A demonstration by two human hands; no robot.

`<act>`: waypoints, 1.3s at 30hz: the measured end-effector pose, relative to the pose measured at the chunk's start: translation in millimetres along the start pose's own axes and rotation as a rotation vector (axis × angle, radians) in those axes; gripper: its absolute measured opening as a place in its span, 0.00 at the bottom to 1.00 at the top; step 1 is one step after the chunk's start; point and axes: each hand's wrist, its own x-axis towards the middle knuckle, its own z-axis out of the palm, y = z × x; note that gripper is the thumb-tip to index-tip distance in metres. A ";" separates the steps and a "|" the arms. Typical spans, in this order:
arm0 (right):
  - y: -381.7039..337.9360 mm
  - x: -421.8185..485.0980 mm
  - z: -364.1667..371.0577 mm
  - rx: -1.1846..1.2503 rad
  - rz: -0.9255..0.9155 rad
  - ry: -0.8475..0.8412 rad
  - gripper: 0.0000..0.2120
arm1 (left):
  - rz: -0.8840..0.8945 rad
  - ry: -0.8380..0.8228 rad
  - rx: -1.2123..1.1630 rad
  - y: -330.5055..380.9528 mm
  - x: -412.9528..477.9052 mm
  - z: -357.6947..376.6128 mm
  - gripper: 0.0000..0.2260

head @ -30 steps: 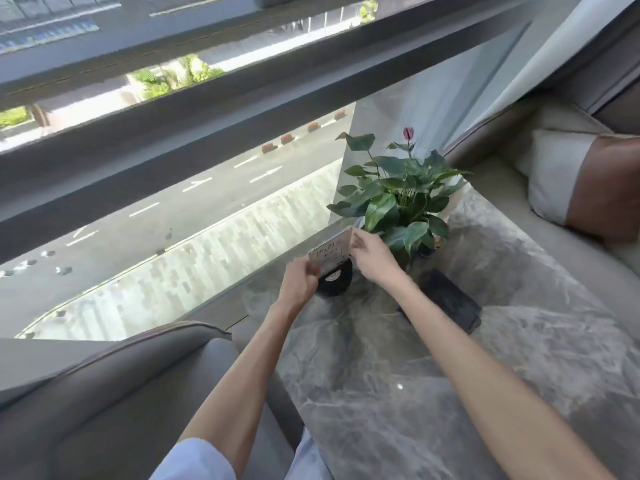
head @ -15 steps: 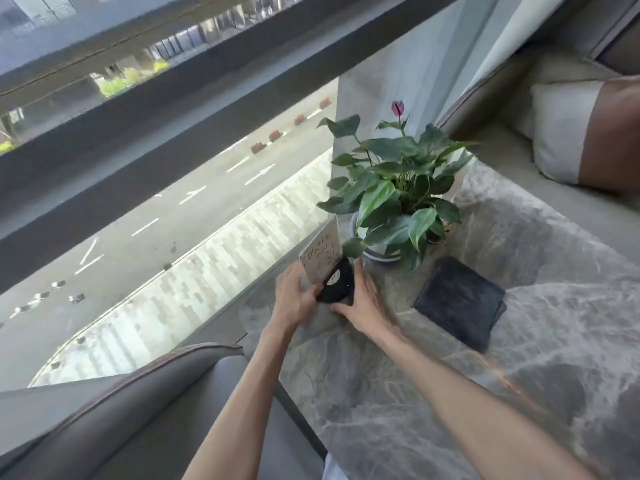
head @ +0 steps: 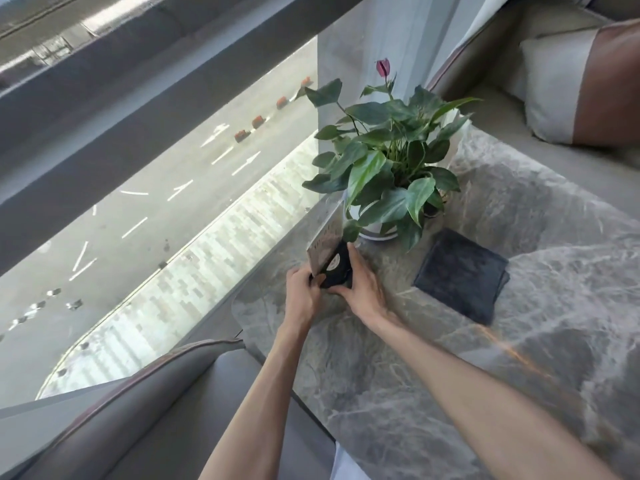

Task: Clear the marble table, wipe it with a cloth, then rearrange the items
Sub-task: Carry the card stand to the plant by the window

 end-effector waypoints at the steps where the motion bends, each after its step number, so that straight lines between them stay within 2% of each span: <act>1: -1.5 -0.6 -0.3 -0.003 0.003 0.001 0.49 | 0.000 0.006 0.001 -0.4 -0.5 0.4 0.03; 12: -5.2 1.0 -3.5 -0.119 0.041 0.028 0.44 | -0.008 0.018 0.036 3.6 -6.8 4.9 0.08; 15: -4.2 1.7 -2.4 -0.114 0.043 0.014 0.43 | 0.014 0.040 0.048 7.2 -8.8 3.8 0.13; 24: 2.7 4.5 -1.0 -0.169 0.028 0.003 0.42 | 0.008 0.002 0.031 1.0 -9.5 3.9 0.08; 29: 5.8 5.2 -0.1 -0.157 0.033 0.007 0.42 | -0.013 0.002 0.055 -1.5 -8.0 8.1 0.11; 35: 3.1 4.2 -11.3 -0.182 -0.002 -0.094 0.46 | 0.012 -0.043 0.123 9.1 -10.5 2.7 0.13; 37: 5.1 -1.7 -24.5 -0.205 -0.040 -0.164 0.51 | 0.008 -0.092 0.236 13.6 -12.5 -1.1 0.17; 39: 8.2 -17.6 -43.3 -0.159 -0.024 -0.211 0.51 | -0.140 -0.139 0.440 15.8 -25.1 -5.2 0.29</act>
